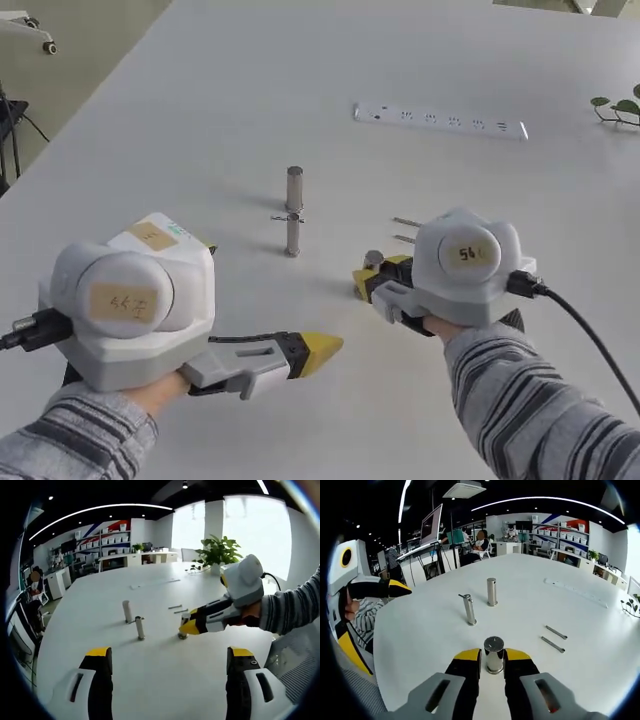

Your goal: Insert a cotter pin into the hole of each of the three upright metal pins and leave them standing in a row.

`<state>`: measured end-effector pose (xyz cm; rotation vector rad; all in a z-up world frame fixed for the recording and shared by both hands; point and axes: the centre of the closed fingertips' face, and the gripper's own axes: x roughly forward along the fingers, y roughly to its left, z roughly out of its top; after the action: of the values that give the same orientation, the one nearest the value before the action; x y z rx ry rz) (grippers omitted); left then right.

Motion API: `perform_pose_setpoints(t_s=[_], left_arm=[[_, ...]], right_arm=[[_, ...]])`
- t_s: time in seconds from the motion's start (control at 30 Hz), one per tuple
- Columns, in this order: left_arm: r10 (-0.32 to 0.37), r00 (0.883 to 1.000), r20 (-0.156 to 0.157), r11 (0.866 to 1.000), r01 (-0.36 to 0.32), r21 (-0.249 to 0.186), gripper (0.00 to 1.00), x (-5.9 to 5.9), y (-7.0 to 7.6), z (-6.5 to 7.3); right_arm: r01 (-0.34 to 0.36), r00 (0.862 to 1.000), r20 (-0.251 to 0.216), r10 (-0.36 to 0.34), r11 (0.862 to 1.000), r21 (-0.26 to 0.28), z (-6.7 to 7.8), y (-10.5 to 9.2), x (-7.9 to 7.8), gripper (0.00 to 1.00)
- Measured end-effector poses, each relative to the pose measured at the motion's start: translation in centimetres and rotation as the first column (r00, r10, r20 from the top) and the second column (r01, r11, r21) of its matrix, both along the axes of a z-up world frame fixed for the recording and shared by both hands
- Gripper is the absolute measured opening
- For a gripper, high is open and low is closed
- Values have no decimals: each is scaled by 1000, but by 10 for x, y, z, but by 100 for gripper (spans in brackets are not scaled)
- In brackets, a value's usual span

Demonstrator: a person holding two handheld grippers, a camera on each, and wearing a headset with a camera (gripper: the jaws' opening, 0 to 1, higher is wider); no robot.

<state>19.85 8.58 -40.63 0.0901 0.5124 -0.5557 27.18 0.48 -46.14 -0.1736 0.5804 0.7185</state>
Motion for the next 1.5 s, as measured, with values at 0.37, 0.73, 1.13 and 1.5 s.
perform_pose_setpoints(t_s=[0.37, 0.73, 1.13, 1.5], left_arm=[[14, 1000, -2, 1000, -14, -14, 94, -2, -2, 2], [17, 1000, 13, 1000, -17, 3, 94, -4, -2, 9], [42, 999, -2, 999, -42, -9, 94, 1, 5, 7], [48, 999, -19, 999, -49, -10, 93, 8, 6, 1]], right_arm=[[-58, 998, -28, 58, 998, -30, 7, -28, -5, 22], [-170, 984, -73, 160, 971, -169, 8, -53, 12, 22], [-310, 950, -146, 276, 887, -342, -10, -68, 34, 22], [-372, 927, -201, 317, 846, -383, -20, -78, 74, 18]])
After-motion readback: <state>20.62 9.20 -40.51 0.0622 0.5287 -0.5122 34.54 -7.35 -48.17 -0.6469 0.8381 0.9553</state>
